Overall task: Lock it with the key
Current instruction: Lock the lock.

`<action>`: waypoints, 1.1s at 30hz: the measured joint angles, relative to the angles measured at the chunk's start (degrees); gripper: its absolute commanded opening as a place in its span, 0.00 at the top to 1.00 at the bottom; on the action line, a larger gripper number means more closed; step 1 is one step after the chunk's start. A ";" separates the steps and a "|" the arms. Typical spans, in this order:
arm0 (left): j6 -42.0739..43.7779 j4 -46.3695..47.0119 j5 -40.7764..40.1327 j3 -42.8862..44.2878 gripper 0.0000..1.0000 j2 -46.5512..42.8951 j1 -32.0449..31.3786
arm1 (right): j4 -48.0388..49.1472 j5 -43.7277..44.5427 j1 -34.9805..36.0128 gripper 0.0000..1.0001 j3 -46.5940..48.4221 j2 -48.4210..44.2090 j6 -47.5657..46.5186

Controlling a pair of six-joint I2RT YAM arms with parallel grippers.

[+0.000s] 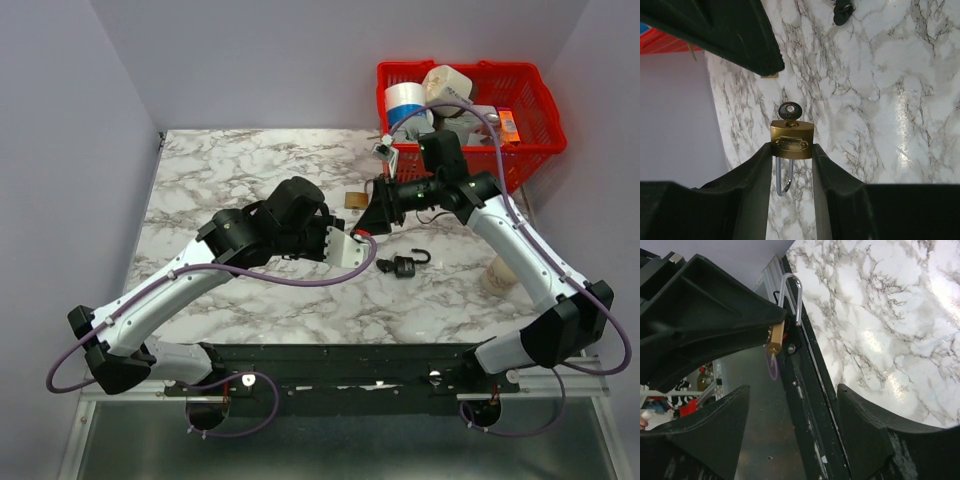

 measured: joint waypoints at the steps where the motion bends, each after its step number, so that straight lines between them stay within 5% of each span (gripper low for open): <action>1: -0.07 0.28 -0.31 -0.02 0.73 0.31 -0.17 | 0.17 0.00 1.07 0.26 0.02 0.37 0.37; 12: -1.46 2.56 -1.62 -0.02 0.73 1.14 -1.11 | 2.82 -0.07 5.05 0.37 3.26 6.38 5.03; 24: -2.91 3.52 -1.99 0.04 0.73 1.29 -1.18 | 4.63 -0.28 7.26 0.70 5.01 7.87 7.10; 26: -3.04 3.61 -2.05 0.13 0.73 1.42 -1.18 | 4.79 -0.63 7.34 0.84 4.98 7.89 7.52; 28: -3.08 3.58 -2.19 0.24 0.66 1.51 -1.18 | 5.07 -0.70 7.39 0.99 4.90 7.89 7.89; 33: -3.89 3.48 -2.95 0.37 0.26 1.51 -1.36 | 5.29 -0.98 7.30 0.99 4.61 7.96 8.79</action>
